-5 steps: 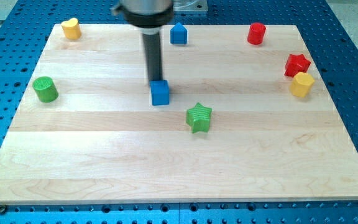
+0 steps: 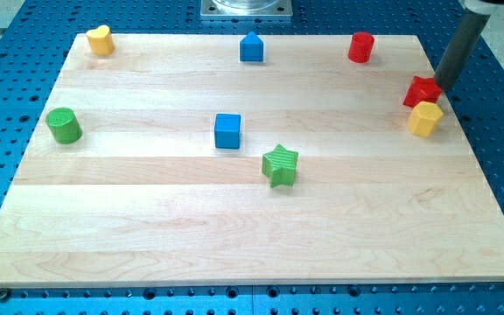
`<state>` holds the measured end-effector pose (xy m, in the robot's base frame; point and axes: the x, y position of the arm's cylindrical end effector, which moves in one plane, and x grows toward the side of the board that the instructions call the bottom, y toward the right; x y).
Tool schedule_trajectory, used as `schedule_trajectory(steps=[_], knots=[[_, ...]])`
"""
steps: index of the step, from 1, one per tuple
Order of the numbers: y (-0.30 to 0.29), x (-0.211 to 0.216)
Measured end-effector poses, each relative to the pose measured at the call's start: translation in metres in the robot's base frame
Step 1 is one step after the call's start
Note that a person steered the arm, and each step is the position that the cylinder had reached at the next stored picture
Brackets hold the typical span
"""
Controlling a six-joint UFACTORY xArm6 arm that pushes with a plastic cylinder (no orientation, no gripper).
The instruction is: Keep the hexagon and red star parallel to each other
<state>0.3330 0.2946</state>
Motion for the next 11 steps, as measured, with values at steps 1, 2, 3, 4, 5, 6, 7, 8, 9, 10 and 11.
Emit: schedule_trajectory(steps=[1,2,3,4,5,6,7,8,9,10,11], knots=[[-0.059,0.051],[-0.106,0.073],[-0.036,0.055],[0.0,0.09],[-0.077,0.109],[-0.112,0.107],[-0.055,0.049],[-0.083,0.032],[-0.164,0.062],[-0.231,0.091],[-0.285,0.115]])
